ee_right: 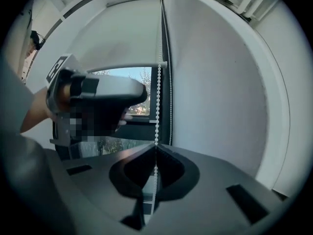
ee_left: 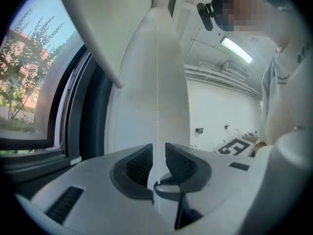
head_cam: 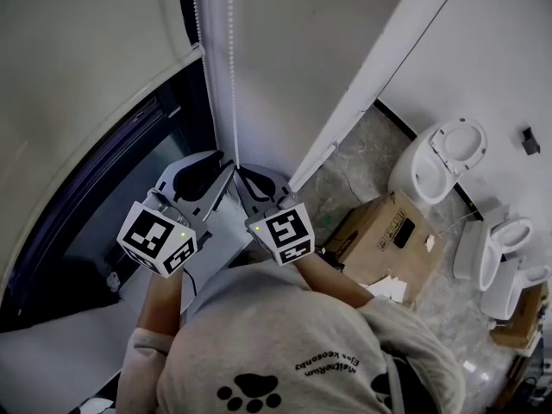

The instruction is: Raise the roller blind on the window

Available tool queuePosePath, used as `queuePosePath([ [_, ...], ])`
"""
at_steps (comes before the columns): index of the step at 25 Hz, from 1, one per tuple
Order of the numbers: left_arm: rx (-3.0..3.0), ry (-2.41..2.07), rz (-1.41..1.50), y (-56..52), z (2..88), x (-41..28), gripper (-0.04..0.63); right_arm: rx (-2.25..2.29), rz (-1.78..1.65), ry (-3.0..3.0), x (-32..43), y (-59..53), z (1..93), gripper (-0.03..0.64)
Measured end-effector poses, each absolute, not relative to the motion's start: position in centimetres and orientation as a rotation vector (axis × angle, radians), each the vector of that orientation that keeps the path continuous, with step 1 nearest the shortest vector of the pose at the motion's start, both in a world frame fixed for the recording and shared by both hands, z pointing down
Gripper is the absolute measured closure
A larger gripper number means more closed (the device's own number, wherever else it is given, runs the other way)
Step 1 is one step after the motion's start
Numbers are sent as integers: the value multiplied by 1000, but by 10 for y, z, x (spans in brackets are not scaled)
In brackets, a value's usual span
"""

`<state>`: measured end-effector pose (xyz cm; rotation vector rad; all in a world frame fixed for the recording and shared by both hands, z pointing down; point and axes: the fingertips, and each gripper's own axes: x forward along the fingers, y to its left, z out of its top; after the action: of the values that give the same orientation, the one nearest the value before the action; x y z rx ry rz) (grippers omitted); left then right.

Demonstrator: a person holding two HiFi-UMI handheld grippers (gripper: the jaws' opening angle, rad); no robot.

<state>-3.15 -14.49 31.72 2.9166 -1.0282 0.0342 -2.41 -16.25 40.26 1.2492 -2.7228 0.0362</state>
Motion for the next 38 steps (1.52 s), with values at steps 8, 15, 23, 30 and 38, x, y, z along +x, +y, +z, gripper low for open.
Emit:
queuePosePath([
  [8,3010,-1015,-40,-158,252,-15,508,1241,27,-2737,-26,-161,402,606],
  [15,3028,-1048,-69,-168,223,-16,555,1242,22,-2740,-28,-159,402,606],
  [23,3015,-983,-137,-165,224,-14,586,1261,0,-2739,-27,-160,404,606],
  [30,2949,-990,-101,-163,265,-17,586,1261,0,-2679,-26,-157,444,606],
  [38,2882,-1036,-108,-162,313,-20,586,1194,9,-2614,-32,-154,492,606],
])
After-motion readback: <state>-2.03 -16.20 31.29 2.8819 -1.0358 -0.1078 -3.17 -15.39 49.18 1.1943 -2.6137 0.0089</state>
